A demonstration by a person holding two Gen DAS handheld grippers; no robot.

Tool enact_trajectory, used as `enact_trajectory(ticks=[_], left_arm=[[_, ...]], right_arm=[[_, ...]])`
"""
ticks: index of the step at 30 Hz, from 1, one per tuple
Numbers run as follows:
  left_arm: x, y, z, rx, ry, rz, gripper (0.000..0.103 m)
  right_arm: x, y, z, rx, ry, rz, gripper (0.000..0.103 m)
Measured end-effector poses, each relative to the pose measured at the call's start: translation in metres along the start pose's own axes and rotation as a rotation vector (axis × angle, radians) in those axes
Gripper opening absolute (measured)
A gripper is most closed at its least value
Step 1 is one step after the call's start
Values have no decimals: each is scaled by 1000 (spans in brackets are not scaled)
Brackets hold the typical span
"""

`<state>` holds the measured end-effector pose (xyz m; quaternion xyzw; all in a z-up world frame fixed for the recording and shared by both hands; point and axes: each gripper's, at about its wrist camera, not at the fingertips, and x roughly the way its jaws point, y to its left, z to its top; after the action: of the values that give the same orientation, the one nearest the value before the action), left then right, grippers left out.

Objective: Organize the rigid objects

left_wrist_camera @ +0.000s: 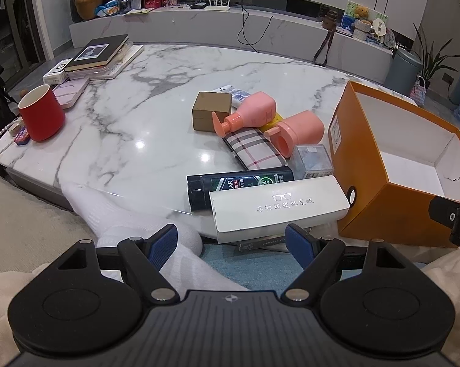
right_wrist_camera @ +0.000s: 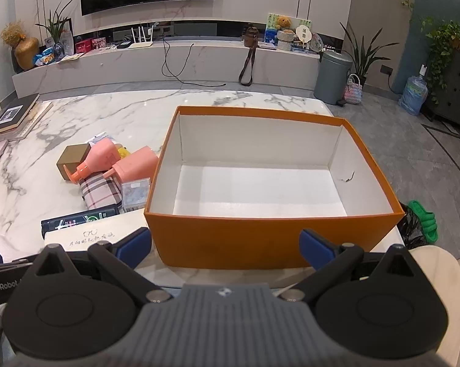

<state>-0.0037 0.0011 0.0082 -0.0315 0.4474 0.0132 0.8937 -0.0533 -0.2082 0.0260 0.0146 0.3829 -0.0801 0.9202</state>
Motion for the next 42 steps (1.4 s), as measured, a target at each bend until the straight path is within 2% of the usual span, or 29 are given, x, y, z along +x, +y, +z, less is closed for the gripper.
enact_trajectory(ticks=[31, 33, 36, 38, 42], left_arm=[[0, -2, -2, -7, 1, -5, 94], [0, 0, -3, -14, -1, -15, 91], [0, 2, -3, 5, -11, -68, 84], [1, 2, -3, 24, -16, -93, 73], [4, 2, -2, 85, -23, -132, 72]], right_arm=[[-1, -1, -2, 1, 8, 7, 101], [-1, 0, -2, -1, 8, 8, 101], [2, 1, -3, 2, 16, 28, 101], [5, 1, -4, 9, 25, 54, 101], [17, 4, -3, 16, 53, 107, 98]])
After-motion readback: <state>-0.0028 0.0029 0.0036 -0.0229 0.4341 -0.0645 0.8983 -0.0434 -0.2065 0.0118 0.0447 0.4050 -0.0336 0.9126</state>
